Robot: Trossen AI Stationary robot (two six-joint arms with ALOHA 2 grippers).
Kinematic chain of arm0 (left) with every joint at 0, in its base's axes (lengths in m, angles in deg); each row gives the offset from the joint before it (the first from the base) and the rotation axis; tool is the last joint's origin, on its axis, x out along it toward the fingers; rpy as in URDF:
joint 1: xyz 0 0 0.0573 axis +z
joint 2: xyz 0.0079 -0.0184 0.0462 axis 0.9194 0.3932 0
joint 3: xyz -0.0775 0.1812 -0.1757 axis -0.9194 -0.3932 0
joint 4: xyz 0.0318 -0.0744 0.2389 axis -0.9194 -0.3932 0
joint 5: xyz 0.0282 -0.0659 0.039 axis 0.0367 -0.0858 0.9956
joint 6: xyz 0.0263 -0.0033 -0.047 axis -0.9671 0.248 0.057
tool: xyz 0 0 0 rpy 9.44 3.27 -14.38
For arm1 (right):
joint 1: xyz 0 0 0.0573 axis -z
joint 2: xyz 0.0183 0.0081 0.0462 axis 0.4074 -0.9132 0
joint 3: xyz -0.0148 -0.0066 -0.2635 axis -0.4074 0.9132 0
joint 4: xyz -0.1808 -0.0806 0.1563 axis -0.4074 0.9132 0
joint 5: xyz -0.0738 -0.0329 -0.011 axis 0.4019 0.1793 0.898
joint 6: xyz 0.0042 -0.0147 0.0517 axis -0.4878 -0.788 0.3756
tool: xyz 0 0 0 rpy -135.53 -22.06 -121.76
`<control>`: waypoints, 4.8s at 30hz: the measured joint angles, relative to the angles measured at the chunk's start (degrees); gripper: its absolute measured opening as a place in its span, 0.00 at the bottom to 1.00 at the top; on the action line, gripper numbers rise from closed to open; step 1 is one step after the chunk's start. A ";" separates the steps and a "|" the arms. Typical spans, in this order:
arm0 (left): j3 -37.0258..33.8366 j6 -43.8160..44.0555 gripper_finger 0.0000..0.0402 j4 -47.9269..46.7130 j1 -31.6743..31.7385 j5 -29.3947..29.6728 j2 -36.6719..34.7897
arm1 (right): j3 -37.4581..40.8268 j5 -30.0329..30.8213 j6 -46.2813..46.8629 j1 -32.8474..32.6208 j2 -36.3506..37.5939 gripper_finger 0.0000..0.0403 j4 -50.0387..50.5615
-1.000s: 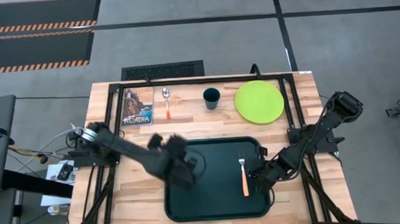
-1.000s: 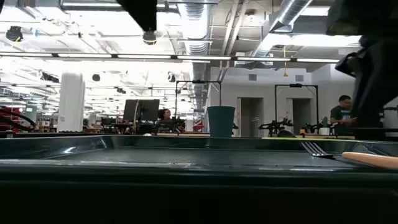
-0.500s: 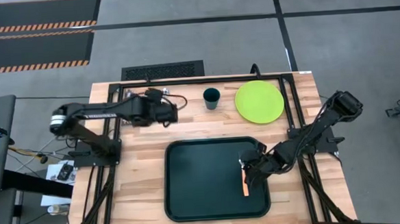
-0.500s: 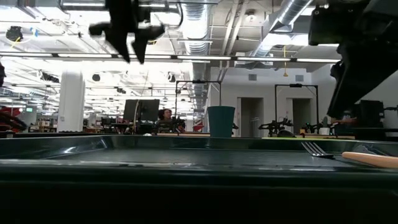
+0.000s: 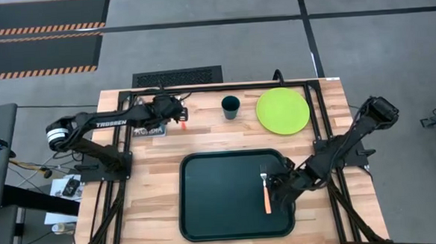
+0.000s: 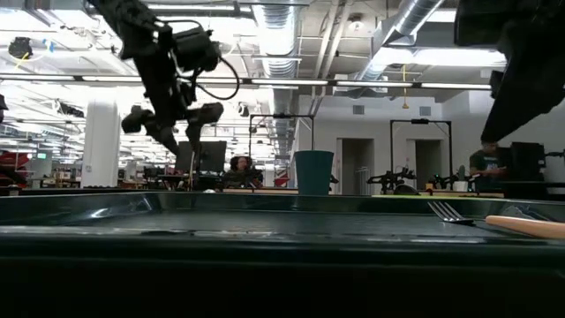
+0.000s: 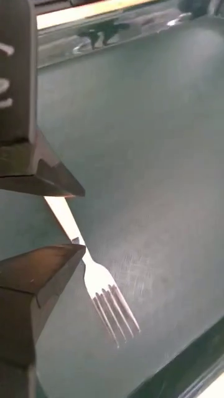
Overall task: Pick and place plate/cup/fork/spoon on tray
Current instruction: Put the orange spoon on the black serving tray to the right of the orange fork
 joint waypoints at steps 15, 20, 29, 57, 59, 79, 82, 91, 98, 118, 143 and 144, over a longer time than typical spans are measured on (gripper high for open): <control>-7.70 7.90 0.46 16.81 -3.49 6.47 1.57 | 0.00 5.22 3.62 -3.09 -0.04 0.37 -4.87; -7.72 10.18 0.46 18.39 -5.63 6.91 8.24 | 0.00 5.36 3.62 -3.09 -0.04 0.36 -4.84; -7.24 13.44 0.46 21.58 -7.41 9.34 16.11 | 0.00 5.38 2.65 -3.09 -0.07 0.35 -5.30; -7.09 16.57 0.00 21.70 -9.03 5.64 19.84 | 0.00 5.81 2.04 -3.11 -0.09 0.33 -5.81; -7.28 16.08 0.00 20.58 -9.87 4.49 17.80 | 0.00 6.43 2.04 -2.97 -0.09 0.33 -5.82; -7.20 10.03 0.00 16.85 -15.82 12.37 5.17 | 0.00 11.74 -8.94 7.46 -0.07 0.33 -17.19; -7.15 7.88 0.05 17.08 -14.61 12.45 6.01 | 0.00 10.95 -8.97 8.16 -0.07 0.33 -17.24; -7.12 0.99 0.42 24.82 -11.39 6.60 14.41 | 0.00 10.91 -8.95 8.26 -0.07 0.33 -17.53; -6.96 5.71 0.57 25.00 -9.14 7.53 21.23 | 0.00 10.73 -9.81 8.11 -0.07 0.33 -17.36; -7.05 1.74 0.01 22.23 -4.77 1.78 20.58 | 0.00 10.60 -10.42 8.02 -0.09 0.33 -17.42; -7.15 6.22 0.00 19.75 -27.10 7.32 0.48 | 0.00 10.93 -20.63 17.18 -0.11 0.37 -24.70; -7.15 7.32 0.00 19.74 -29.02 9.05 0.17 | 0.00 10.93 -21.58 18.27 -0.11 0.38 -25.69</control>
